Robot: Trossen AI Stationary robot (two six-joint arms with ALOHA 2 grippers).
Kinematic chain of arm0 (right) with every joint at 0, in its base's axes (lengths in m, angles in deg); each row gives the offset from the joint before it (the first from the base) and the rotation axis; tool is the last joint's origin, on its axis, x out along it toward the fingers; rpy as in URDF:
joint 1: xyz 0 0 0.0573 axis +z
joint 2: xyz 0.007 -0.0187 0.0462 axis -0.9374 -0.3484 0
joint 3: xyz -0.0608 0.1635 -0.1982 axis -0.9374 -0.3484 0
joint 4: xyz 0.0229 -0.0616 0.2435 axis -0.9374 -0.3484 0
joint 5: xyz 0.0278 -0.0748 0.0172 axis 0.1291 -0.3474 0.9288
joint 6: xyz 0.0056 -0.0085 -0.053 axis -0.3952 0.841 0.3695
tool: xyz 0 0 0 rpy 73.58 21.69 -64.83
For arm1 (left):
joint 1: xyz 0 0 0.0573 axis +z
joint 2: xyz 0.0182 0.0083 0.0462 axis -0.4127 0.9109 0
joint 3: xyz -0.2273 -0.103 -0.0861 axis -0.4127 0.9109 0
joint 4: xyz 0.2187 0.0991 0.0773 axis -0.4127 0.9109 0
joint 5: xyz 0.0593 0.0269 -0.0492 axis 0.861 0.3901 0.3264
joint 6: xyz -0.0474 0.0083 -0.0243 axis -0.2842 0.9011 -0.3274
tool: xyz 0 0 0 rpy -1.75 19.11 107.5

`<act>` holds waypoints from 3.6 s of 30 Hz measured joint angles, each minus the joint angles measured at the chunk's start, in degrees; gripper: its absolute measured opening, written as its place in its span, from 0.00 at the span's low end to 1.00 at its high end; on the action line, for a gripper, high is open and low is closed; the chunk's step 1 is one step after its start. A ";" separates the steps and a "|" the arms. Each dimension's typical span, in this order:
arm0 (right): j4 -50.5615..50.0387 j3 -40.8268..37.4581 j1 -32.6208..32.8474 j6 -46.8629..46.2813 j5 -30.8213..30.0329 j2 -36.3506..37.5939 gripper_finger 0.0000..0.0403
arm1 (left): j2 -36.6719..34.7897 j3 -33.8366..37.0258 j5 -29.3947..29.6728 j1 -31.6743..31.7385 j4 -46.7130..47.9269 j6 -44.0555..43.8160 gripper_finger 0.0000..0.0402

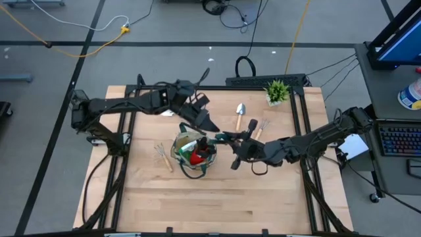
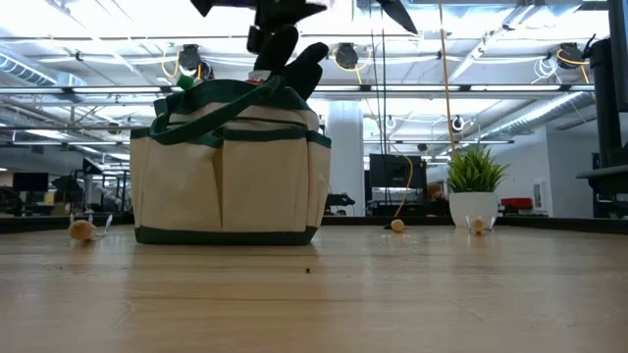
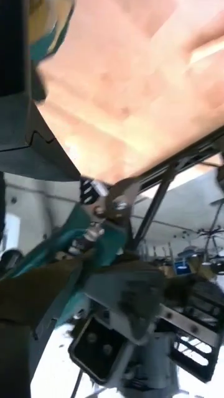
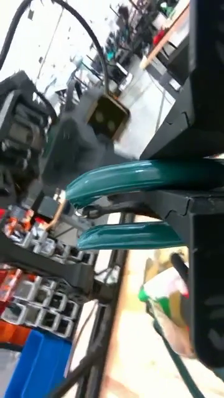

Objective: Pick & Place Garden tools in Gardening bag
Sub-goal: Put the green shear scissors into the brown gardening bag

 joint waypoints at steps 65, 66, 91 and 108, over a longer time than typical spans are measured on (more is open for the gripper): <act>47.79 -0.07 -19.65 -49.32 88.35 -0.24 0.11 | -42.86 37.79 36.17 -10.92 -2.43 37.33 0.56; 46.41 -0.07 -19.35 -47.75 86.54 -0.25 0.11 | -42.86 37.79 36.17 -10.92 -2.39 37.70 0.56; 49.38 12.31 -20.62 -39.91 57.47 -24.72 0.11 | -42.85 37.81 34.61 -11.29 -1.65 40.95 0.56; 45.19 14.57 -25.97 -34.21 50.75 -31.52 0.11 | -55.48 37.81 40.25 -14.25 14.06 42.48 0.56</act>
